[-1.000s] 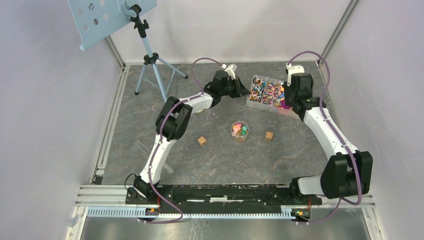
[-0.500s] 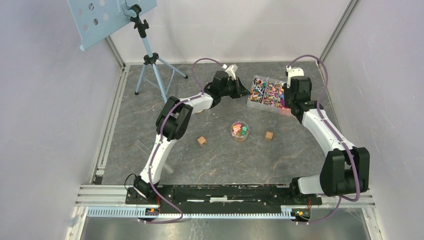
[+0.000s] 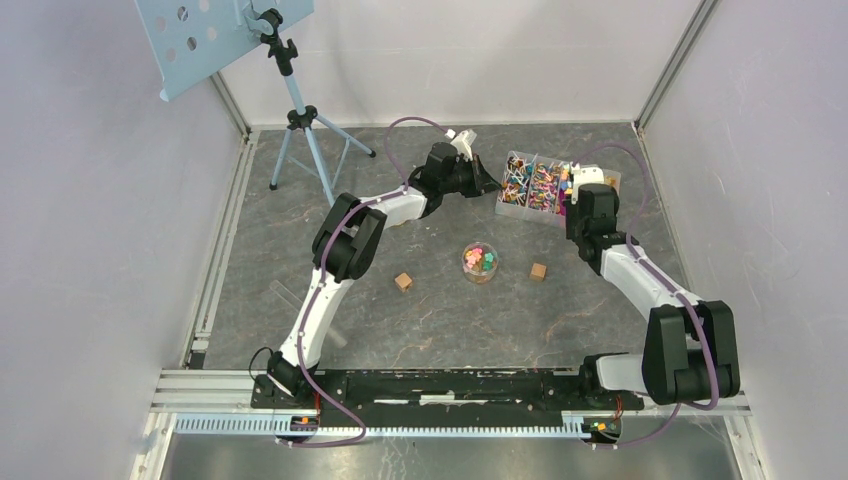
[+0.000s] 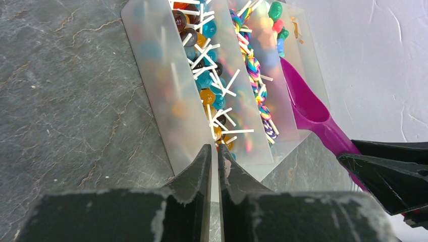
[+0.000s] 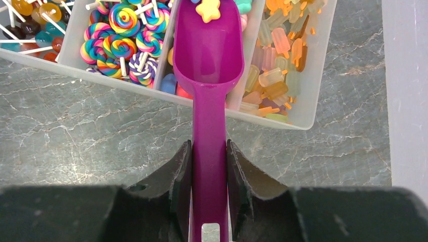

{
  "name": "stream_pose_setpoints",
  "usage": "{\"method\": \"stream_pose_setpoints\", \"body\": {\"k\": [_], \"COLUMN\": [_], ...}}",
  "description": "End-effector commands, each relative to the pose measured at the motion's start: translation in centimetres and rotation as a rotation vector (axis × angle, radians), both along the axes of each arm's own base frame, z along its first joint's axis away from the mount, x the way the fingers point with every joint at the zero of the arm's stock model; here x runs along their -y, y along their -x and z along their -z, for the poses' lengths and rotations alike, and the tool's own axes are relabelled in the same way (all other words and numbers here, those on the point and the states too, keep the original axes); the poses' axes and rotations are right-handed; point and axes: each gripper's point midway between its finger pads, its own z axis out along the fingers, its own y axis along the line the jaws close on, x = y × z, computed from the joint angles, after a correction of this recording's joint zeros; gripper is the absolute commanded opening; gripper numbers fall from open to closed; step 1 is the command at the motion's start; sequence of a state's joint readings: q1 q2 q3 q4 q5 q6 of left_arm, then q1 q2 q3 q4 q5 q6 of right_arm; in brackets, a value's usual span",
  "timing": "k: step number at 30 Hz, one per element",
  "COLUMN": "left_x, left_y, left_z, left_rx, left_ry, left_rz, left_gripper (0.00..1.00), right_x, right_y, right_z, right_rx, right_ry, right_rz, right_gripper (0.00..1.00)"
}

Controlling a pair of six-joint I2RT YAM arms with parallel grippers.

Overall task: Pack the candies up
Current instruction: Scoop the fake candies from the storage box.

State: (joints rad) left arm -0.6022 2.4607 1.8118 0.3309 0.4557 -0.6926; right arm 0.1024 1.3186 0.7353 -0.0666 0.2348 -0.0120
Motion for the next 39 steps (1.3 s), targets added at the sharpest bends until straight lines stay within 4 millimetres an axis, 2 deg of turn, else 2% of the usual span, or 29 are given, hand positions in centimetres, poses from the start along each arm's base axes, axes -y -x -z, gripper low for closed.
{"method": "stream_pose_setpoints", "body": {"k": [1, 11, 20, 25, 30, 39], "left_x": [2.0, 2.0, 2.0, 2.1, 1.9, 1.8], "left_y": [2.0, 2.0, 1.8, 1.8, 1.9, 1.8], "left_z": [-2.3, -2.5, -2.8, -3.1, -3.7, -5.1], "left_rx": [0.035, 0.04, 0.046, 0.049, 0.059, 0.086], "left_ry": [0.066, 0.066, 0.075, 0.08, 0.08, 0.083], "left_rz": [0.082, 0.081, 0.078, 0.078, 0.08, 0.08], "left_gripper": [0.13, 0.14, 0.17, 0.18, 0.2, 0.24], "right_x": [-0.7, -0.5, -0.5, -0.3, -0.1, -0.3], "right_y": [-0.6, -0.5, 0.0, 0.4, 0.7, 0.9], "right_z": [-0.6, 0.2, -0.6, 0.2, 0.7, 0.0], "right_rx": [0.081, 0.099, 0.169, 0.191, 0.215, 0.285], "right_ry": [-0.038, -0.052, -0.061, -0.067, -0.083, -0.098], "right_rz": [-0.024, -0.028, -0.038, -0.04, -0.04, -0.064], "right_gripper": [0.0, 0.0, 0.0, 0.0, 0.0, 0.0]}}
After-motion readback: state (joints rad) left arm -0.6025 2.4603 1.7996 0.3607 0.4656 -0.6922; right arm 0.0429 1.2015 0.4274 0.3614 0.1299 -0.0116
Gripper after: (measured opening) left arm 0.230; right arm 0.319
